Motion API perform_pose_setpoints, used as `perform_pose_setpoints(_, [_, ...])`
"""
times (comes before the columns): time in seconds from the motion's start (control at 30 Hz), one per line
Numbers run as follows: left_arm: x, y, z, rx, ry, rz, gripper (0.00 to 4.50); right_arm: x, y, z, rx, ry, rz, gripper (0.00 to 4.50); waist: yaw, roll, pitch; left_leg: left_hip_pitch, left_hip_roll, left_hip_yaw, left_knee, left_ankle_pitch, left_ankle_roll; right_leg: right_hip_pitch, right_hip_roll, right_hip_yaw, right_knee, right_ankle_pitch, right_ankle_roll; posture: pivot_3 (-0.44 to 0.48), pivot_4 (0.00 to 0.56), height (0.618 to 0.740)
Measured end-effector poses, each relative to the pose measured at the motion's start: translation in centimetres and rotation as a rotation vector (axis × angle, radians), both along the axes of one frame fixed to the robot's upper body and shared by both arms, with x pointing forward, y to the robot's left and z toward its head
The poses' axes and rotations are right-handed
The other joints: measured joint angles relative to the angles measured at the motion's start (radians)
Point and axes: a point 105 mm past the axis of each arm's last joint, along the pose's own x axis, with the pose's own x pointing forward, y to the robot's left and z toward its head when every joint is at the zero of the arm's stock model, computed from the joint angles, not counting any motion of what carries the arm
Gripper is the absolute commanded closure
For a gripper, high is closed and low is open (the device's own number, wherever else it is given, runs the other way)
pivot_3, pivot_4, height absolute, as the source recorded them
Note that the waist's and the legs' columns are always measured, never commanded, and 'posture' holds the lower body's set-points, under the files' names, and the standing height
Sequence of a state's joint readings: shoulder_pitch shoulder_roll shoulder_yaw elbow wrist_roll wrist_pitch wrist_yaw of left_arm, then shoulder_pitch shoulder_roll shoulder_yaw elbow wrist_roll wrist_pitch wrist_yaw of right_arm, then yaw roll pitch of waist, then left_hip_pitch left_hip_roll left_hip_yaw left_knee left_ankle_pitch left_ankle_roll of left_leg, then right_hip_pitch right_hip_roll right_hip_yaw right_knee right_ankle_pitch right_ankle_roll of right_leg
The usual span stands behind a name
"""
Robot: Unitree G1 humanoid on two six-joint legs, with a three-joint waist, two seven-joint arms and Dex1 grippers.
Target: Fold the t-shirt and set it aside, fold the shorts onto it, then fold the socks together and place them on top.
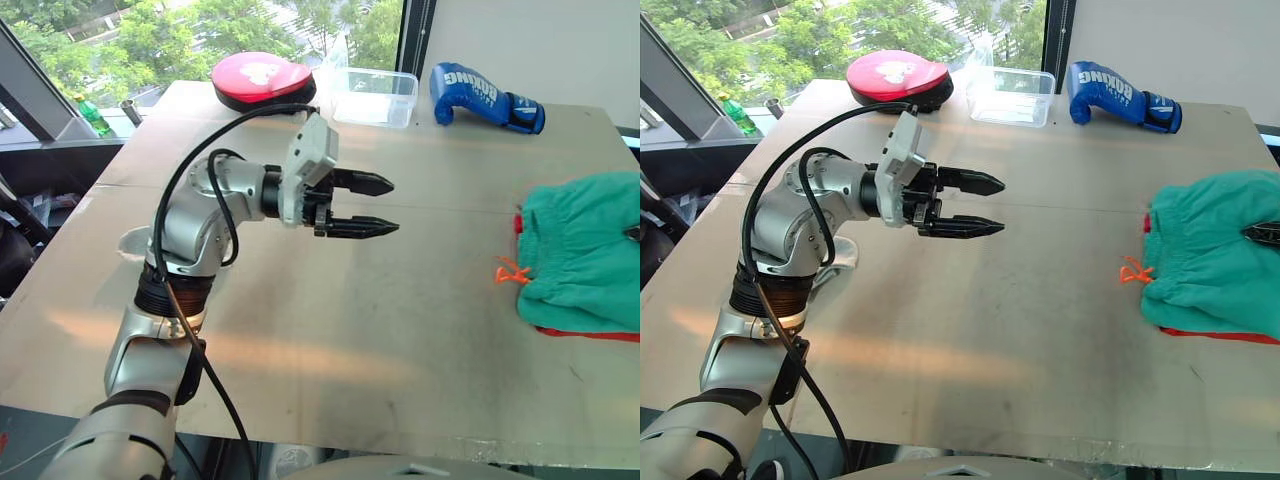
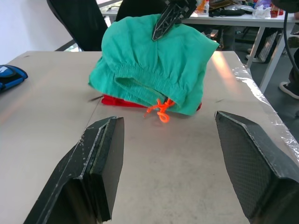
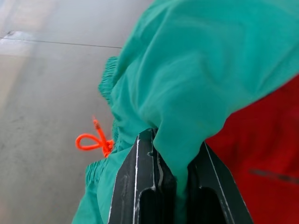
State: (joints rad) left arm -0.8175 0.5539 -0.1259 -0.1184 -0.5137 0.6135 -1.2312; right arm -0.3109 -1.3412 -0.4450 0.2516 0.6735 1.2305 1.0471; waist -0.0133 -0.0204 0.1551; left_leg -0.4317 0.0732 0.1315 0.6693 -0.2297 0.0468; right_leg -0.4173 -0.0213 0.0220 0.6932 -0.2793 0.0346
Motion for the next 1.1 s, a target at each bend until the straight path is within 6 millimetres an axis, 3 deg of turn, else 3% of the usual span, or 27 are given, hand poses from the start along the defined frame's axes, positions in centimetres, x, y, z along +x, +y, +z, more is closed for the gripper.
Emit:
perform_pose_setpoints(0.23, [0.0,-0.1,0.0,-0.003,0.002,0.004,1.15,-0.4,-2.3,-2.2,-0.054,0.054,-0.011,4.46,-0.001,0.000,0.000,0.000,0.000,0.000,0.000,0.000,-0.001,0.000,0.001,0.000,0.000,0.000,0.000,0.000,0.150,0.735])
perform_pose_setpoints(0.27, [0.0,-0.1,0.0,-0.003,0.004,0.004,1.15,-0.3,-2.7,-2.7,-0.081,0.054,-0.008,3.69,-0.001,0.000,0.000,0.000,0.000,0.000,0.000,0.001,-0.002,0.000,0.001,0.000,0.000,0.000,0.000,0.000,0.150,0.735])
perform_pose_setpoints(0.3, [0.0,-0.1,0.0,-0.002,0.006,0.005,1.15,-0.1,-3.2,-3.4,-0.129,0.054,-0.006,3.47,-0.001,0.000,0.000,0.000,0.000,0.000,0.000,0.002,-0.004,0.000,0.001,0.000,0.000,0.000,0.000,0.000,0.150,0.735])
perform_pose_setpoints(0.43, [0.0,-0.1,-0.1,0.001,0.008,0.004,1.15,0.4,-4.6,-5.2,-0.237,0.026,0.004,1.49,-0.001,0.001,0.000,0.000,0.000,0.001,0.001,0.003,-0.004,0.000,0.001,0.001,0.000,0.000,0.000,0.000,0.150,0.735])
perform_pose_setpoints(0.53, [0.1,0.0,-0.1,0.005,0.007,0.006,1.15,0.9,-6.1,-4.7,-0.368,-0.053,0.002,0.03,-0.001,0.003,0.001,0.001,0.000,0.001,0.001,0.003,-0.005,0.000,0.001,0.001,0.000,0.000,0.000,0.000,0.150,0.735])
perform_pose_setpoints(0.67, [0.1,0.2,-0.2,0.010,0.008,0.011,1.15,1.3,-6.4,-2.9,-0.501,-0.174,0.075,0.03,-0.002,0.003,0.001,0.001,0.000,0.001,0.001,0.003,-0.005,0.000,0.002,0.001,0.001,0.000,0.000,0.000,0.150,0.735])
perform_pose_setpoints(0.77, [0.2,0.7,-0.6,0.027,0.017,0.026,1.15,1.4,-4.8,-0.7,-0.476,-0.286,0.151,0.03,-0.004,0.005,0.001,0.003,0.000,0.002,0.001,0.003,-0.005,0.001,0.002,0.002,0.001,0.000,0.000,0.000,0.150,0.735])
perform_pose_setpoints(0.83, [0.1,1.4,-1.3,0.044,0.031,0.036,1.15,1.4,-2.5,0.6,-0.445,-0.361,0.247,0.03,-0.005,0.005,0.001,0.004,0.001,0.001,0.000,0.003,-0.006,0.003,0.003,0.001,0.001,0.000,0.000,0.000,0.150,0.735])
perform_pose_setpoints(0.9, [-0.1,2.3,-2.2,0.069,0.048,0.035,1.15,1.4,1.3,0.7,-0.355,-0.433,0.360,0.03,-0.005,0.005,0.001,0.005,0.002,0.000,0.000,0.003,-0.006,0.005,0.003,0.000,0.001,0.000,0.000,0.000,0.150,0.735])
perform_pose_setpoints(0.97, [-0.3,2.6,-2.7,0.073,0.058,0.027,1.15,1.1,5.4,-0.5,-0.237,-0.455,0.472,0.03,0.000,0.005,0.001,0.005,0.002,-0.001,0.001,0.004,-0.006,0.005,0.002,-0.001,0.001,0.000,0.000,0.000,0.150,0.735])
perform_pose_setpoints(1.03, [-0.4,2.8,-2.9,0.075,0.054,0.031,1.15,1.1,7.0,-0.7,-0.197,-0.479,0.501,0.03,0.003,0.005,0.001,0.004,0.001,-0.001,0.001,0.004,-0.006,0.005,0.000,-0.002,0.001,0.000,0.000,0.000,0.150,0.735])
perform_pose_setpoints(1.1, [-0.5,4.2,-3.8,0.082,0.064,0.075,1.15,0.8,11.6,-0.9,-0.084,-0.586,0.588,0.03,-0.003,0.004,0.001,0.004,0.001,-0.002,0.001,0.004,-0.006,0.006,0.001,-0.001,0.001,0.000,0.000,0.000,0.150,0.735])
